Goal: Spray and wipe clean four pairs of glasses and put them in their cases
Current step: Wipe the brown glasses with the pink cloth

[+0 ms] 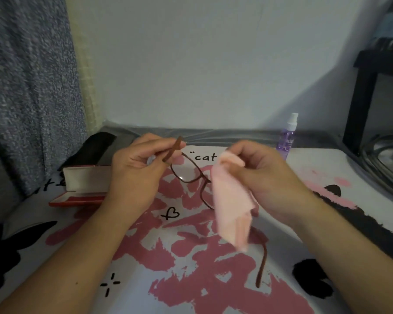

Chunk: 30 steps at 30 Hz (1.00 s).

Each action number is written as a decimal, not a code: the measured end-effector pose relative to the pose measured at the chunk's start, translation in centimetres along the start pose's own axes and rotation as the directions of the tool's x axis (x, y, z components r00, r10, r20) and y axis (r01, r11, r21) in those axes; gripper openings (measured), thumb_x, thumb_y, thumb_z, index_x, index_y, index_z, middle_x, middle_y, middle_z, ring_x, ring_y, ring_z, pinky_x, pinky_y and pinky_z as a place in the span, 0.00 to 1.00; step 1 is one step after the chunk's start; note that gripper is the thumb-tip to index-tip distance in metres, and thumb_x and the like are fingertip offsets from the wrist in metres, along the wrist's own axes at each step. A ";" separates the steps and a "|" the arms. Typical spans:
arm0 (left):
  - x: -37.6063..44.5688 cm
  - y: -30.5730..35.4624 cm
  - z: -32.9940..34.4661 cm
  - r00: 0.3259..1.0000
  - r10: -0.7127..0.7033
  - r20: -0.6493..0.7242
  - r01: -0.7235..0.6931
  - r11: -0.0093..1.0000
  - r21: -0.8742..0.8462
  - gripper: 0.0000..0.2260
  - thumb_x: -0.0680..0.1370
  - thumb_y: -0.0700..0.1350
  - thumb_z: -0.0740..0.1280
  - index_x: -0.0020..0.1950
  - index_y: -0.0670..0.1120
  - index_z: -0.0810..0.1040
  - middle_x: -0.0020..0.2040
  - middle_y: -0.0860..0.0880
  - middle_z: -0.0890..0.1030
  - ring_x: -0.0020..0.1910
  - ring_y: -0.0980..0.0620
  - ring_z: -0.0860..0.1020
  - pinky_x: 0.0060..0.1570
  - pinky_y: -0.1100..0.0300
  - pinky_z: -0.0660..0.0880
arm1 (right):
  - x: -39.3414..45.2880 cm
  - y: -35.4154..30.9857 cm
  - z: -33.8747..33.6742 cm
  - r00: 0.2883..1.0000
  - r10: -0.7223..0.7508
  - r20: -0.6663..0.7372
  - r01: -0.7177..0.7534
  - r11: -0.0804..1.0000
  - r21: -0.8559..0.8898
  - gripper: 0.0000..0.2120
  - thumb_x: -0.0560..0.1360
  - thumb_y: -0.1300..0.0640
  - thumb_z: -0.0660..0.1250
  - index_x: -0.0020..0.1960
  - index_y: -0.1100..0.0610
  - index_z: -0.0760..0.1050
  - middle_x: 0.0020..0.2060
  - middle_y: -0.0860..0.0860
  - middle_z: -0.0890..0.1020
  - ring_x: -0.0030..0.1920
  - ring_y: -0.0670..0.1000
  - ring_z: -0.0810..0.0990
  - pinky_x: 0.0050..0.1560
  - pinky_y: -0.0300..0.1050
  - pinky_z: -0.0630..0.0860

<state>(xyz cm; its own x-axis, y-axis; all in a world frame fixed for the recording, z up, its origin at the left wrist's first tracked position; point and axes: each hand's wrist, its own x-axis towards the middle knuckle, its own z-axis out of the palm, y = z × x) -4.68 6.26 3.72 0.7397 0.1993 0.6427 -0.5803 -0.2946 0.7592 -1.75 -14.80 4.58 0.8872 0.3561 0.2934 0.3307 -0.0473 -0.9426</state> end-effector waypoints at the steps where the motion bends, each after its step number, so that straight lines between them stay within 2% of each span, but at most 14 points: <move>1: 0.0 0.1 0.0 1.000 0.003 -0.007 -0.003 1.000 0.002 0.09 0.75 0.38 0.71 0.50 0.52 0.83 0.46 0.47 0.83 0.43 0.64 0.82 0.46 0.72 0.75 | 0.3 0.6 0.3 0.999 -0.040 -0.037 0.033 0.982 -0.187 0.08 0.73 0.62 0.74 0.42 0.50 0.81 0.40 0.49 0.81 0.37 0.44 0.77 0.39 0.35 0.73; 3: 0.0 0.3 0.0 1.000 0.010 -0.017 -0.010 1.000 0.007 0.07 0.73 0.43 0.71 0.49 0.52 0.83 0.46 0.48 0.83 0.43 0.63 0.81 0.46 0.72 0.75 | 0.9 1.4 0.5 0.989 -0.086 -0.117 0.041 0.940 -0.338 0.10 0.73 0.61 0.75 0.44 0.46 0.82 0.42 0.50 0.77 0.39 0.44 0.74 0.42 0.37 0.71; 6: -0.1 0.5 0.2 1.000 0.001 -0.024 -0.002 1.000 -0.020 0.11 0.75 0.36 0.71 0.51 0.52 0.82 0.46 0.45 0.82 0.41 0.64 0.82 0.44 0.74 0.74 | 1.1 1.4 0.6 0.982 -0.063 -0.179 0.007 0.955 -0.298 0.05 0.77 0.60 0.72 0.45 0.51 0.83 0.33 0.52 0.72 0.32 0.46 0.70 0.37 0.40 0.69; 8: -0.1 0.5 0.2 1.000 0.023 -0.018 -0.023 1.000 0.002 0.15 0.75 0.31 0.70 0.52 0.52 0.82 0.46 0.44 0.83 0.41 0.64 0.82 0.45 0.73 0.74 | 0.7 1.1 0.9 0.980 -0.029 -0.199 -0.022 0.968 -0.249 0.06 0.80 0.60 0.68 0.46 0.56 0.83 0.34 0.57 0.80 0.31 0.50 0.76 0.34 0.41 0.75; 9: -0.1 0.3 0.2 0.999 0.035 -0.015 -0.035 0.999 0.010 0.15 0.76 0.32 0.70 0.52 0.52 0.82 0.46 0.45 0.83 0.42 0.63 0.82 0.46 0.73 0.75 | 0.5 0.9 1.1 0.980 -0.006 -0.199 -0.042 0.971 -0.237 0.07 0.80 0.59 0.67 0.47 0.57 0.82 0.36 0.56 0.83 0.34 0.52 0.80 0.38 0.42 0.78; 12: 0.0 -0.2 -0.1 0.997 0.070 -0.019 -0.069 0.997 0.041 0.13 0.76 0.34 0.71 0.53 0.51 0.83 0.45 0.49 0.83 0.45 0.62 0.81 0.48 0.71 0.74 | 0.0 0.4 1.0 0.988 0.101 -0.113 -0.130 0.951 -0.282 0.11 0.80 0.48 0.65 0.47 0.52 0.83 0.43 0.48 0.87 0.44 0.49 0.85 0.50 0.46 0.81; 14: 0.0 -0.5 -0.1 0.996 0.088 -0.026 -0.087 0.995 0.050 0.11 0.76 0.35 0.71 0.54 0.49 0.83 0.45 0.50 0.82 0.45 0.62 0.80 0.49 0.70 0.74 | -0.3 0.5 0.9 0.981 0.188 -0.052 -0.195 0.918 -0.344 0.19 0.76 0.36 0.64 0.48 0.50 0.83 0.43 0.45 0.86 0.43 0.44 0.84 0.49 0.40 0.79; 15: -0.1 -0.5 -0.1 0.995 0.093 -0.029 -0.092 0.994 0.056 0.10 0.75 0.37 0.71 0.55 0.48 0.83 0.45 0.52 0.82 0.46 0.62 0.80 0.49 0.70 0.74 | -0.5 0.7 0.9 0.976 0.217 -0.016 -0.208 0.911 -0.356 0.18 0.75 0.35 0.65 0.47 0.49 0.82 0.41 0.44 0.86 0.40 0.41 0.83 0.43 0.35 0.76; 16: -0.1 -0.5 -0.2 0.995 0.098 -0.032 -0.095 0.993 0.064 0.09 0.75 0.39 0.71 0.55 0.47 0.83 0.45 0.53 0.82 0.47 0.61 0.80 0.50 0.70 0.73 | -0.6 0.8 1.1 0.972 0.235 0.021 -0.214 0.914 -0.344 0.14 0.74 0.38 0.68 0.47 0.48 0.82 0.39 0.43 0.85 0.38 0.39 0.82 0.39 0.31 0.74; 18: -0.2 -0.5 -0.2 0.993 0.118 -0.027 -0.115 0.989 0.092 0.09 0.76 0.40 0.71 0.55 0.48 0.84 0.45 0.55 0.81 0.47 0.61 0.79 0.50 0.70 0.72 | -0.6 1.1 1.4 0.965 0.247 0.092 -0.202 0.917 -0.344 0.07 0.73 0.46 0.74 0.49 0.46 0.81 0.41 0.41 0.85 0.41 0.37 0.83 0.40 0.27 0.73; 22: -0.3 -0.2 0.2 0.993 0.115 -0.016 -0.113 0.992 0.062 0.08 0.75 0.41 0.71 0.54 0.48 0.84 0.44 0.53 0.81 0.45 0.61 0.79 0.49 0.70 0.72 | -0.3 1.9 1.5 0.938 0.271 0.215 -0.180 0.914 -0.364 0.04 0.78 0.57 0.72 0.51 0.56 0.83 0.44 0.50 0.87 0.44 0.49 0.86 0.51 0.50 0.81; 26: 0.0 -0.4 -0.1 0.994 0.097 -0.058 -0.095 0.995 0.031 0.07 0.75 0.43 0.72 0.50 0.53 0.84 0.45 0.52 0.83 0.47 0.59 0.80 0.52 0.68 0.74 | -0.6 1.6 1.0 0.865 0.266 0.426 -0.190 0.959 -0.212 0.09 0.83 0.67 0.61 0.61 0.64 0.76 0.54 0.57 0.86 0.52 0.57 0.86 0.60 0.54 0.80; 28: 0.1 -0.7 -0.2 0.994 0.089 -0.064 -0.087 0.995 0.040 0.10 0.75 0.39 0.73 0.49 0.55 0.84 0.45 0.52 0.83 0.48 0.57 0.80 0.52 0.66 0.75 | -0.7 1.5 0.9 0.858 0.266 0.441 -0.196 0.961 -0.197 0.13 0.81 0.72 0.60 0.63 0.62 0.74 0.55 0.58 0.85 0.50 0.58 0.86 0.59 0.51 0.80; 30: 0.1 -0.8 -0.1 0.995 0.086 -0.053 -0.085 0.996 0.033 0.13 0.75 0.36 0.73 0.49 0.56 0.84 0.44 0.51 0.83 0.47 0.56 0.81 0.51 0.66 0.75 | -0.5 1.6 1.0 0.865 0.289 0.410 -0.200 0.948 -0.246 0.13 0.78 0.73 0.65 0.59 0.62 0.76 0.51 0.59 0.86 0.47 0.58 0.86 0.56 0.51 0.80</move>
<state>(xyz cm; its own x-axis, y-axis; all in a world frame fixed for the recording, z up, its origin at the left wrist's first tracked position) -4.14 6.59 3.18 0.6679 0.2221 0.7104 -0.6292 -0.3413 0.6983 -2.00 -14.16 2.72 0.7309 0.6773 -0.0837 0.2158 -0.3457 -0.9132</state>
